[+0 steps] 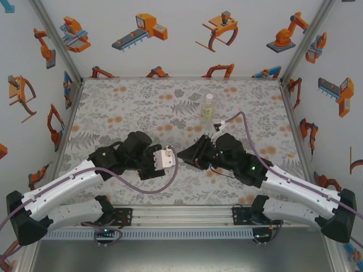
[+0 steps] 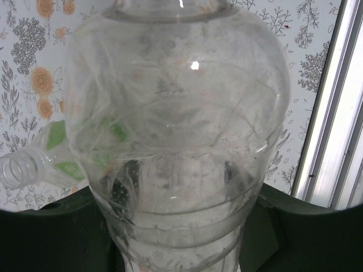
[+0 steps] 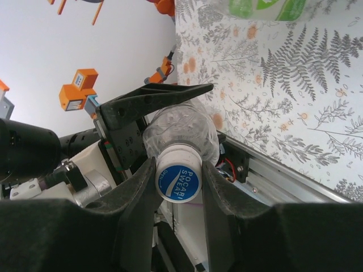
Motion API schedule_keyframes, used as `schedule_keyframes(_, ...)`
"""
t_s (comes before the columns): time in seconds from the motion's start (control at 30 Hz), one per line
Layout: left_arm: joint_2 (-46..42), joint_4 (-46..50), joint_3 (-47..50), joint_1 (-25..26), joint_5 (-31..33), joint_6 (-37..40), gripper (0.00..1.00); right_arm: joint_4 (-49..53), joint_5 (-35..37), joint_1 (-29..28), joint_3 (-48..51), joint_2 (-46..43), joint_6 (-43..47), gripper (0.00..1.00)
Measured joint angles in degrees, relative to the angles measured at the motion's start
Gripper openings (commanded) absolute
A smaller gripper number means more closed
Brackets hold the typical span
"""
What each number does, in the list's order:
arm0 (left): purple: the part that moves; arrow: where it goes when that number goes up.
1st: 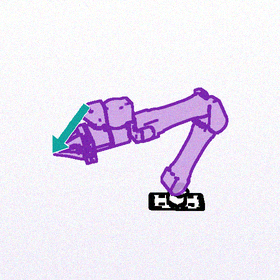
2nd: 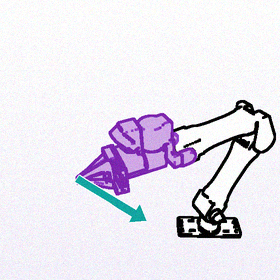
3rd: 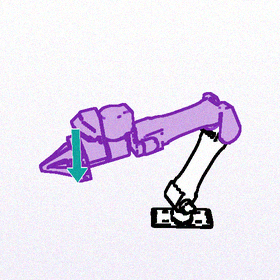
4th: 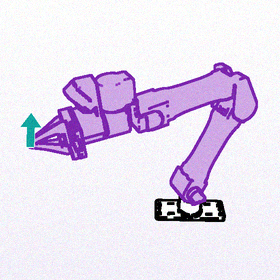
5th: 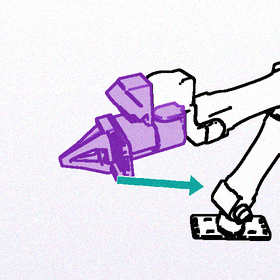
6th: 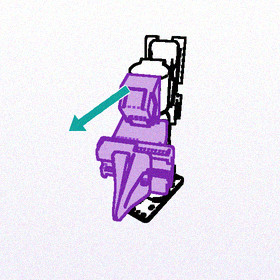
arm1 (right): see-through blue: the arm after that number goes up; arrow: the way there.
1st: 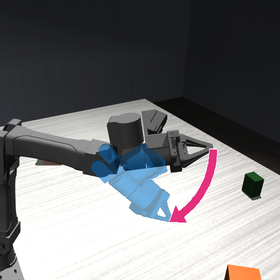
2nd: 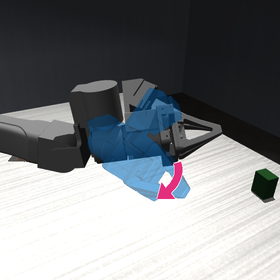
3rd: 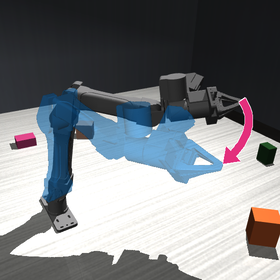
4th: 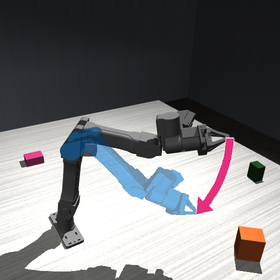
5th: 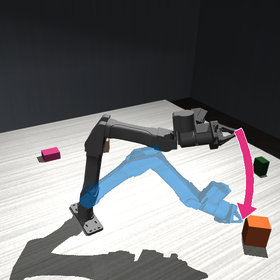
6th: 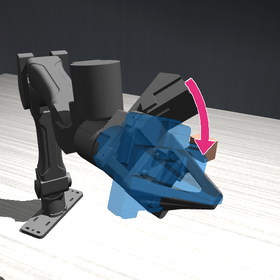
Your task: Screw on the bottle caps
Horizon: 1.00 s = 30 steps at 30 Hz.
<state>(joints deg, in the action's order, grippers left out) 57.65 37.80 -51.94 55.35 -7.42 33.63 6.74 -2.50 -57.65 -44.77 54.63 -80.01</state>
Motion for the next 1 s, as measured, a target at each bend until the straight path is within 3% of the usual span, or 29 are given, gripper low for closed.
schedule_keyframes(0.07,0.26,-0.70,0.00,0.00,-0.04,0.09,0.00,1.77,0.61,-0.02,-1.14,0.04,0.90,0.24)
schedule_keyframes(0.2,0.28,-4.17,0.00,0.15,-0.81,0.28,0.00,5.53,1.95,-0.04,-5.03,-0.28,6.45,0.56)
schedule_keyframes(0.3,0.24,-6.84,0.00,0.52,-2.05,0.28,0.00,8.31,2.40,-0.26,-8.74,-0.50,12.35,0.63)
schedule_keyframes(0.43,0.24,-7.67,0.00,0.55,-3.26,0.26,0.00,11.06,3.45,-0.26,-12.90,-2.03,21.00,0.64)
schedule_keyframes(0.67,0.24,-7.39,0.00,0.55,-6.23,0.24,0.00,13.35,2.40,-0.26,-15.30,-5.97,42.73,0.57)
schedule_keyframes(0.83,0.24,-6.58,0.00,0.55,-9.79,0.07,0.00,14.08,-5.62,-0.26,-16.17,-6.86,64.43,0.55)
schedule_keyframes(1.0,0.24,-5.07,-0.02,0.55,-13.18,0.00,0.00,19.63,-18.14,-0.26,-19.85,-4.76,88.04,0.54)
